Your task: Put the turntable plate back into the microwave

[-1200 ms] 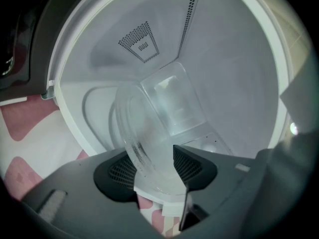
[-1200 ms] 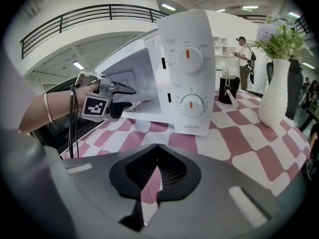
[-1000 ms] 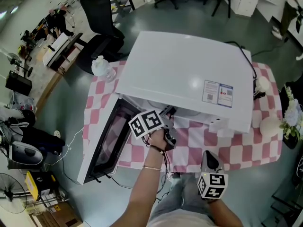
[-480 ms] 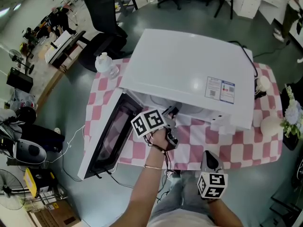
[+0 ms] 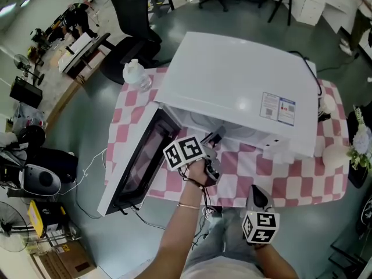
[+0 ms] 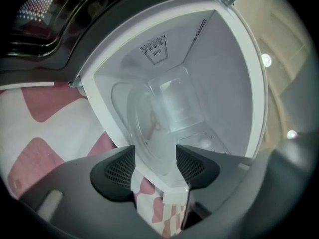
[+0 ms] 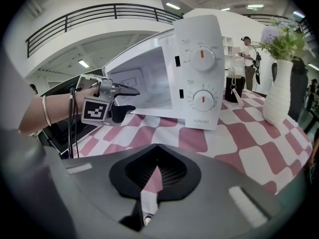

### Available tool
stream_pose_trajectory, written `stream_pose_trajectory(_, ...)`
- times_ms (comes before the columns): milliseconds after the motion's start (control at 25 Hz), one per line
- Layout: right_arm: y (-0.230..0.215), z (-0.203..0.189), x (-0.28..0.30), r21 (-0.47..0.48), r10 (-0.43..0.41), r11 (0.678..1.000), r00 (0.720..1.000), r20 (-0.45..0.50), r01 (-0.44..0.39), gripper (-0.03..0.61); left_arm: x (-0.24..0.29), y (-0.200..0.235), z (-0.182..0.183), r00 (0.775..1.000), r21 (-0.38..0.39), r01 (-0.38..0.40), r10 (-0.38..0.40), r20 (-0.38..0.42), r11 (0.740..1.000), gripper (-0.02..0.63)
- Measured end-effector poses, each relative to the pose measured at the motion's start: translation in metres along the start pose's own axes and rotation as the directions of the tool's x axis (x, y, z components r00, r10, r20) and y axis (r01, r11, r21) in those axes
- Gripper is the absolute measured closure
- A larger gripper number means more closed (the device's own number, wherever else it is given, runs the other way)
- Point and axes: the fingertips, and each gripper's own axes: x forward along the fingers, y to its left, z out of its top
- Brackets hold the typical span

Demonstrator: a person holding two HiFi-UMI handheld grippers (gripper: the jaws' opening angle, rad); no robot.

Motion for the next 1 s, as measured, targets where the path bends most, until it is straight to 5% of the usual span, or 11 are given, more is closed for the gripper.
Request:
stream_pose_trajectory(400, 0.008, 0.001, 0.001, -0.011, 0.011, 1.000, 1.000, 0.001, -0.011, 0.569, -0.017, -0.004, 0.009, 0.999, 0.042, 0.019, -0.020, 0.038, 0.999, 0.416)
stream_pose_trajectory(640, 0.011, 0.004, -0.001, -0.020, 0.014, 1.000, 1.000, 0.010, -0.014, 0.569, -0.033, -0.005, 0.003, 0.999, 0.150, -0.031, 0.026, 0.032, 0.988, 0.416)
stream_pose_trajectory(800, 0.014, 0.011, -0.002, -0.030, 0.017, 0.999, 1.000, 0.023, -0.017, 0.569, -0.048, -0.011, -0.001, 0.995, 0.296, -0.099, 0.091, 0.040, 0.950, 0.414)
stream_pose_trajectory(1000, 0.021, 0.021, -0.004, -0.058, 0.035, 0.998, 0.999, 0.036, -0.033, 0.569, -0.067, -0.019, -0.004, 0.983, 0.473, -0.184, 0.165, 0.081, 0.862, 0.454)
